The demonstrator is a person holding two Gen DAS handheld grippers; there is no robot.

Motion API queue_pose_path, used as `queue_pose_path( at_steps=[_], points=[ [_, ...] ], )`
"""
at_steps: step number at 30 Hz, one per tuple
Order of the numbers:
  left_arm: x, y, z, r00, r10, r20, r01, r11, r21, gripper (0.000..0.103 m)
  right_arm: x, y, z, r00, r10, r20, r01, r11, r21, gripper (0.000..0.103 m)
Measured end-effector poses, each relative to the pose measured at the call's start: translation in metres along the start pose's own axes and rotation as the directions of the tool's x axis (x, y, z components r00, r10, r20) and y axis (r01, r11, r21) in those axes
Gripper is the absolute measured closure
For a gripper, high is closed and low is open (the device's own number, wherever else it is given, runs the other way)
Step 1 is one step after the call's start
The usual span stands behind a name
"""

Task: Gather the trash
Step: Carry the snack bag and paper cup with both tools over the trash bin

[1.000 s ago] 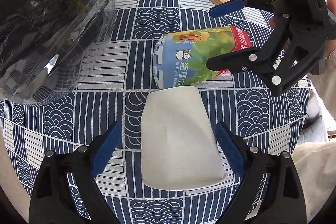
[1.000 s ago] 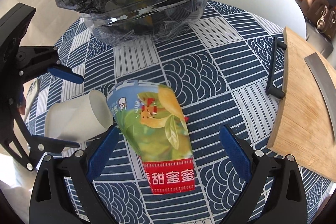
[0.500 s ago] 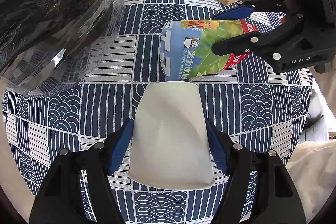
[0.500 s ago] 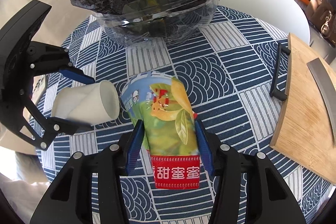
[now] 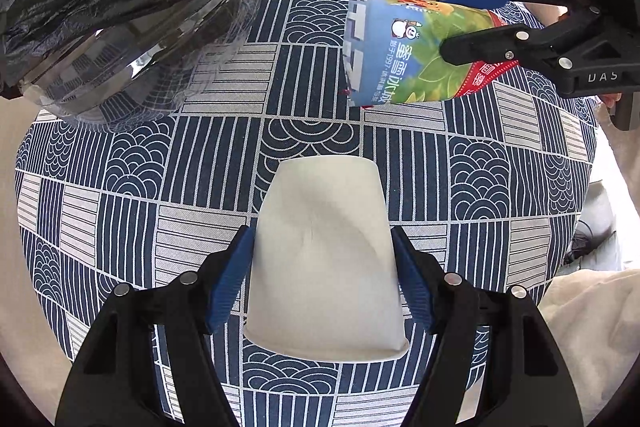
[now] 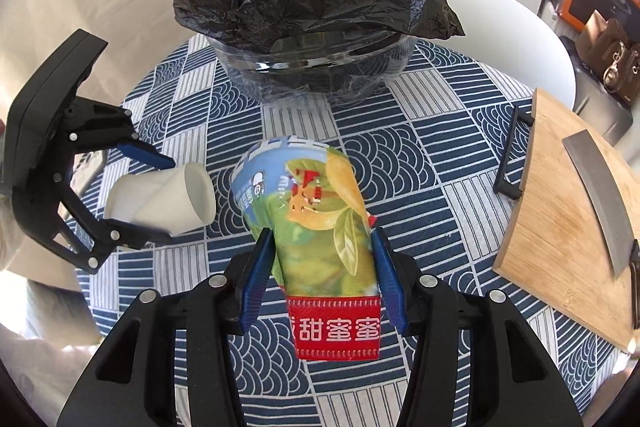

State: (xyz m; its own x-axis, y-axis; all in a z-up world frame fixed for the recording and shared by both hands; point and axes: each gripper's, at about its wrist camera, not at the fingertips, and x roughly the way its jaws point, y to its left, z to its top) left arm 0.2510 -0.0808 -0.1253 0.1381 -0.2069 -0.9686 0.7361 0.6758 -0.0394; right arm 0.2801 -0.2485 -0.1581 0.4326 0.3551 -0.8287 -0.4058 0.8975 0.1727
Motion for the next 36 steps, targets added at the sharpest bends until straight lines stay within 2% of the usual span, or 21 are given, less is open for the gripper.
queue_pose_path(
  at_steps=[13, 28, 36],
  points=[
    [-0.037, 0.021, -0.037, 0.997, 0.075, 0.036, -0.07, 0.99, -0.119, 0.034, -0.034, 0.016, -0.001, 0.999, -0.022, 0.048, 0.025, 0.998, -0.059, 0.057],
    [-0.08, 0.047, -0.029, 0.982, 0.163, 0.101, -0.139, 0.968, -0.208, 0.034, -0.072, 0.017, 0.032, 0.992, -0.067, 0.109, 0.081, 0.989, -0.127, 0.057],
    [-0.109, 0.068, -0.014, 0.961, 0.225, 0.162, -0.182, 0.953, -0.241, 0.034, -0.091, 0.007, 0.057, 0.984, -0.092, 0.149, 0.113, 0.984, -0.137, 0.057]
  ],
)
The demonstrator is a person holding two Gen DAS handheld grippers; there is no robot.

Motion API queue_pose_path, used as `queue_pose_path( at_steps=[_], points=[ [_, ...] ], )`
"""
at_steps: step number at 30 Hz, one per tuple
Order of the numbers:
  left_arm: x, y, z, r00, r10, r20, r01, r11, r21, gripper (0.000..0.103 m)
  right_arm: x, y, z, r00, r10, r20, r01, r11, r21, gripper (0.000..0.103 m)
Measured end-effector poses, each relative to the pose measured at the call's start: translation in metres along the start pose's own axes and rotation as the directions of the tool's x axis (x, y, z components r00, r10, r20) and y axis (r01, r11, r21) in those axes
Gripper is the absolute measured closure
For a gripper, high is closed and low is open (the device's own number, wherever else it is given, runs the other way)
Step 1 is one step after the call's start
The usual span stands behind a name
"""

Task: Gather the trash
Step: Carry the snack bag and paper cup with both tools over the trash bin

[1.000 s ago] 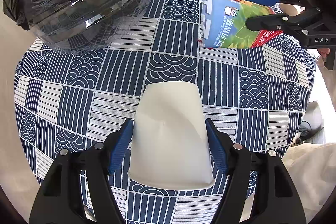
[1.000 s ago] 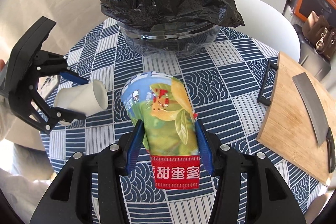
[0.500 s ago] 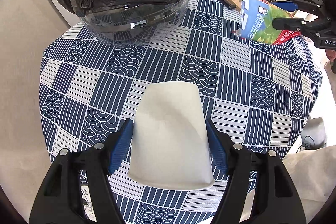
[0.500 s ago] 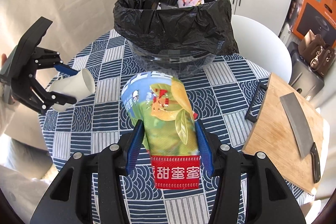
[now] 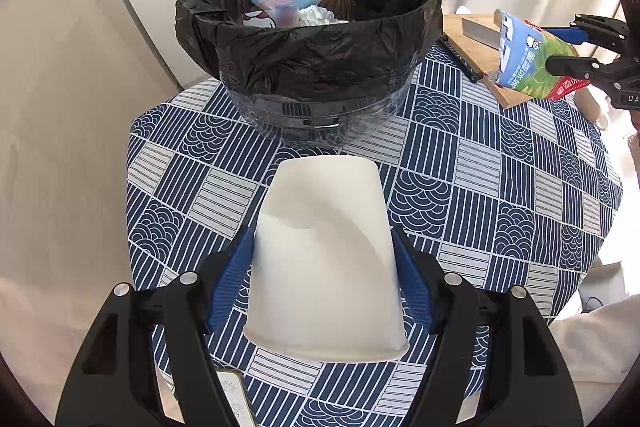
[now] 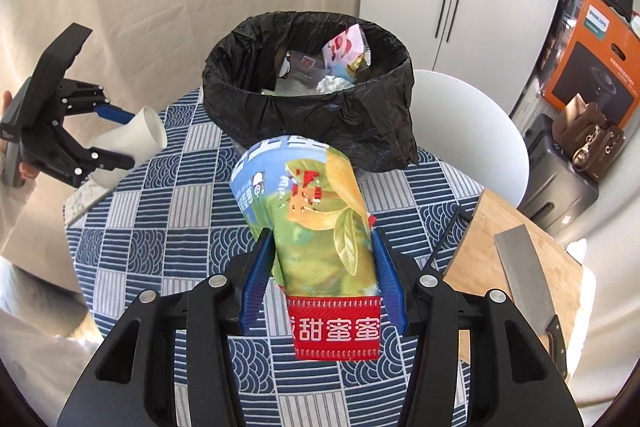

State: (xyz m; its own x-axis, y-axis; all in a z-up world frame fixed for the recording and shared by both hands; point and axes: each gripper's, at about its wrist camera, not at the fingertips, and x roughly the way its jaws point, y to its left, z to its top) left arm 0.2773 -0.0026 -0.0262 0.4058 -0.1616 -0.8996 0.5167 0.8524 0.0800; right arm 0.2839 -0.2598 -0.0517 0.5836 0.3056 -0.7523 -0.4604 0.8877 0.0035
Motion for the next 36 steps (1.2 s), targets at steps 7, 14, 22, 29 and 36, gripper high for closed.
queue_pose_path(
  at_steps=[7, 14, 22, 29, 36],
  points=[
    [-0.019, 0.013, 0.026, 0.997, 0.032, 0.069, -0.033, 0.999, 0.009, 0.034, -0.011, -0.018, 0.028, 0.999, -0.022, 0.042, 0.022, 1.0, -0.004, 0.057],
    [-0.032, 0.023, 0.05, 0.992, 0.062, 0.111, -0.066, 0.997, 0.033, 0.034, -0.015, -0.027, 0.055, 0.997, -0.046, 0.068, 0.048, 0.998, -0.03, 0.057],
    [-0.039, 0.03, 0.073, 0.986, 0.07, 0.151, -0.082, 0.994, 0.076, 0.034, -0.015, -0.034, 0.079, 0.994, -0.063, 0.085, 0.069, 0.995, -0.066, 0.057],
    [-0.032, 0.032, 0.095, 0.985, 0.066, 0.158, -0.083, 0.991, 0.1, 0.034, -0.006, -0.037, 0.099, 0.993, -0.071, 0.09, 0.078, 0.994, -0.078, 0.057],
    [-0.025, 0.035, 0.122, 0.985, 0.031, 0.172, -0.053, 0.991, 0.126, 0.034, 0.008, -0.038, 0.117, 0.993, -0.06, 0.099, 0.068, 0.994, -0.083, 0.057]
  ],
)
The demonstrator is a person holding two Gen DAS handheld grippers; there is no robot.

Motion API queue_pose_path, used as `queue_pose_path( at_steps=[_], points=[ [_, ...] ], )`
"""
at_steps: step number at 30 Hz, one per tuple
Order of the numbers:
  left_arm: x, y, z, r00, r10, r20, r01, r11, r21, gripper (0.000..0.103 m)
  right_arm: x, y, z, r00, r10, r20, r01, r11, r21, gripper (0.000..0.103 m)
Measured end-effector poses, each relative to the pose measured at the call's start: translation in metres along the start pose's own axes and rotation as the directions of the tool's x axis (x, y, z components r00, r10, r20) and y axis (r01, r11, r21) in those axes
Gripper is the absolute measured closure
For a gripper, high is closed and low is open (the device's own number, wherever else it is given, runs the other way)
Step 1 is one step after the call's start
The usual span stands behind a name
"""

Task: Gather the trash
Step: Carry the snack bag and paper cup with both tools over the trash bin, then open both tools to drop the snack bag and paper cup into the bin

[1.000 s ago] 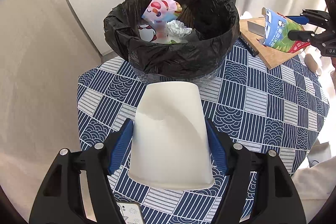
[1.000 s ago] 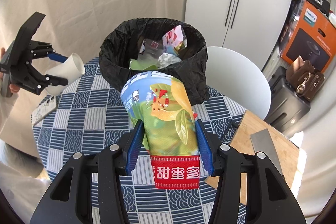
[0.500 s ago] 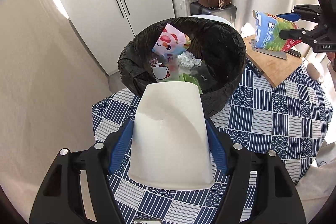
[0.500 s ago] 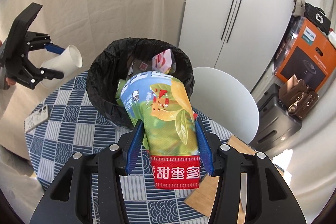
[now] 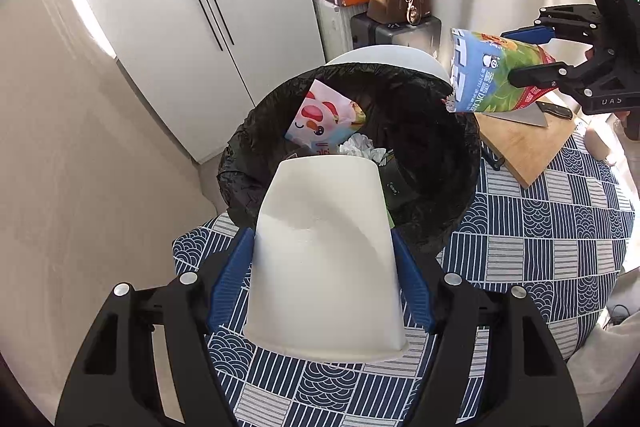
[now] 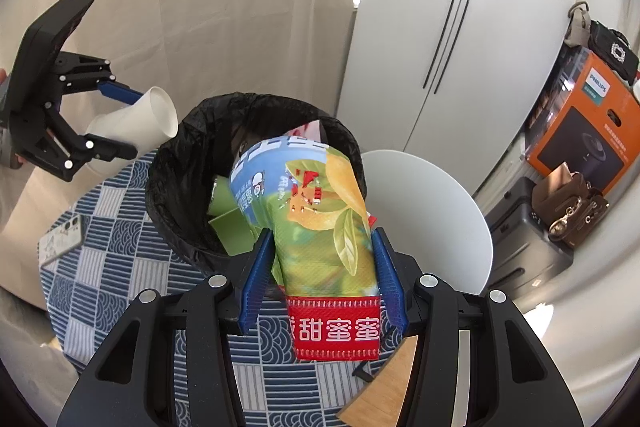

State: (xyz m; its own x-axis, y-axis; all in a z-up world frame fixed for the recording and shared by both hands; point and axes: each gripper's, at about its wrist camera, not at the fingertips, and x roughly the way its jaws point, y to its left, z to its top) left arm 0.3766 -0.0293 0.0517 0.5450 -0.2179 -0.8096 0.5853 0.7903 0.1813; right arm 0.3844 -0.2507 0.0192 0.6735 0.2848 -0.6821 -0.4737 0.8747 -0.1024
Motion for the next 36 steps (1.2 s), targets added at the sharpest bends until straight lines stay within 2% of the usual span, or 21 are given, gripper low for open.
queue_pose_path(
  at_steps=[12, 20, 36],
  points=[
    [0.035, 0.009, 0.036, 0.998, -0.063, 0.008, 0.062, 0.996, 0.068, 0.034, 0.04, -0.005, 0.032, 1.0, 0.03, -0.006, -0.03, 1.0, -0.005, 0.057],
    [0.066, 0.017, 0.055, 0.993, -0.115, -0.009, 0.115, 0.991, 0.063, 0.034, 0.074, -0.012, 0.044, 0.998, 0.061, -0.029, -0.062, 0.998, -0.015, 0.057],
    [0.116, 0.019, 0.056, 0.98, -0.174, -0.099, 0.178, 0.984, 0.031, 0.034, 0.122, -0.016, 0.041, 0.991, 0.087, -0.097, -0.09, 0.996, -0.026, 0.056]
  ],
)
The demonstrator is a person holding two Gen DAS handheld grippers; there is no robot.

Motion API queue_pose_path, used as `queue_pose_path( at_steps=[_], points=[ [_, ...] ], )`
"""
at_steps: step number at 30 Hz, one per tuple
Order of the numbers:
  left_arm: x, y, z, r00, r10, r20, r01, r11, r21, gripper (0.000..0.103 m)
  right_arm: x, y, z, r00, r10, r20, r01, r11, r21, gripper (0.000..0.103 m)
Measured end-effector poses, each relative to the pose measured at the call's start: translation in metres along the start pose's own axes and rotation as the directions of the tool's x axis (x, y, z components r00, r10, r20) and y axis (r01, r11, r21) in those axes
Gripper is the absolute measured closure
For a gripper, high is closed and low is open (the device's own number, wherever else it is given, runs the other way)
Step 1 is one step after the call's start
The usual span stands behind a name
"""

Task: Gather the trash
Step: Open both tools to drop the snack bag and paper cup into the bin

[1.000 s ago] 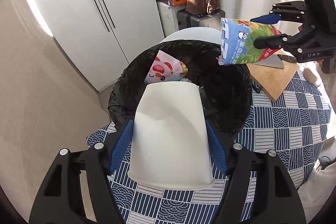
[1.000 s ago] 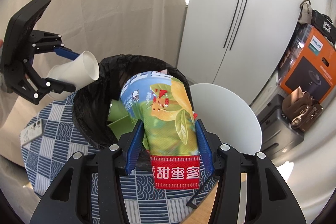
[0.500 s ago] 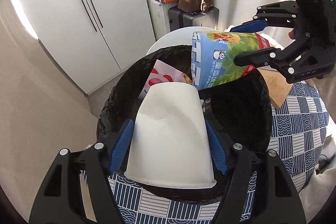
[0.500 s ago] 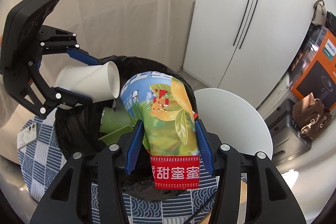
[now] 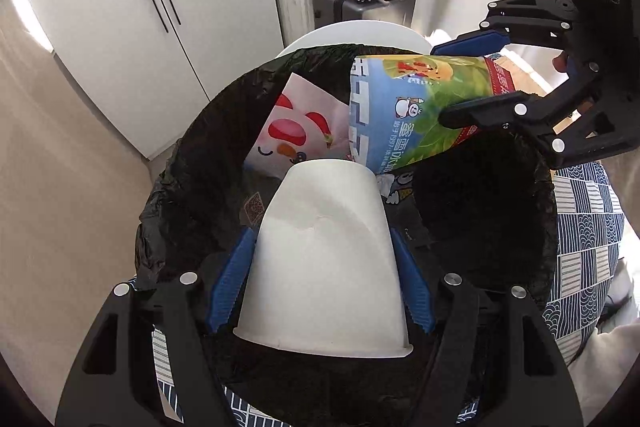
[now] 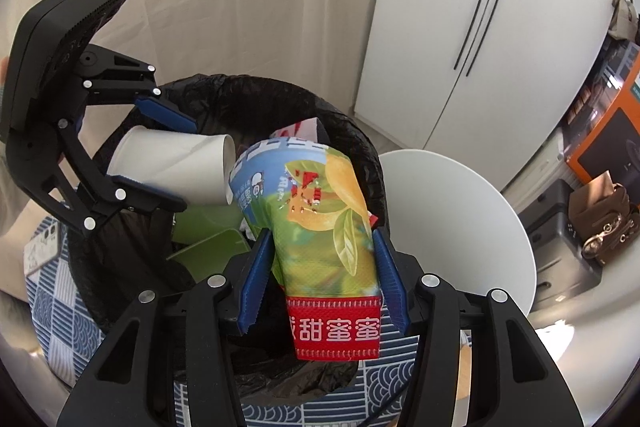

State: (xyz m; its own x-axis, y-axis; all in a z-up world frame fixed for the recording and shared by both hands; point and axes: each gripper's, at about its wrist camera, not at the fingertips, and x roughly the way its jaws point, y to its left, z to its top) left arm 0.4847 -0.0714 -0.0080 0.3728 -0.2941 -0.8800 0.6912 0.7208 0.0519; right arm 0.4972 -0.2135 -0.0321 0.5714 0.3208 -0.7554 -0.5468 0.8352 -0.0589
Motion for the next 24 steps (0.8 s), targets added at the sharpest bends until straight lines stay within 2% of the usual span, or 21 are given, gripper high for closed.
queue_pose_path(
  at_steps=[11, 12, 14, 17, 18, 20, 22, 24],
  points=[
    [0.009, 0.003, -0.001, 1.0, 0.01, -0.02, -0.01, 1.0, -0.005, 0.034, 0.007, 0.005, 0.0, 1.0, -0.003, -0.011, 0.003, 1.0, -0.022, 0.054],
    [0.007, 0.003, -0.002, 1.0, 0.018, -0.015, -0.018, 1.0, -0.005, 0.033, 0.006, 0.007, 0.0, 1.0, -0.008, -0.011, 0.007, 1.0, -0.029, 0.051],
    [0.002, 0.003, -0.004, 0.999, 0.041, 0.004, -0.041, 0.999, -0.011, 0.027, 0.004, 0.012, -0.001, 1.0, -0.003, -0.005, 0.003, 0.999, -0.043, 0.036],
    [-0.012, 0.01, -0.009, 0.997, 0.062, 0.049, -0.059, 0.997, -0.057, 0.022, -0.004, 0.018, 0.0, 0.999, -0.03, 0.014, 0.031, 0.998, -0.059, 0.02],
    [-0.017, 0.013, -0.011, 0.995, 0.072, 0.067, -0.067, 0.994, -0.081, 0.017, -0.008, 0.019, 0.0, 0.999, -0.036, 0.019, 0.037, 0.998, -0.06, 0.019],
    [-0.031, 0.019, -0.016, 0.991, 0.085, 0.108, -0.071, 0.989, -0.127, 0.016, -0.015, 0.021, 0.0, 0.998, -0.046, 0.03, 0.048, 0.997, -0.058, 0.018],
    [-0.044, 0.023, -0.023, 0.986, 0.088, 0.141, -0.064, 0.984, -0.166, 0.006, -0.023, 0.021, -0.003, 0.996, -0.077, 0.037, 0.079, 0.996, -0.052, 0.017],
    [-0.057, 0.021, -0.03, 0.979, 0.117, 0.166, -0.086, 0.979, -0.182, 0.006, -0.03, 0.02, -0.007, 0.995, -0.093, 0.041, 0.094, 0.995, -0.035, 0.016]
  ],
)
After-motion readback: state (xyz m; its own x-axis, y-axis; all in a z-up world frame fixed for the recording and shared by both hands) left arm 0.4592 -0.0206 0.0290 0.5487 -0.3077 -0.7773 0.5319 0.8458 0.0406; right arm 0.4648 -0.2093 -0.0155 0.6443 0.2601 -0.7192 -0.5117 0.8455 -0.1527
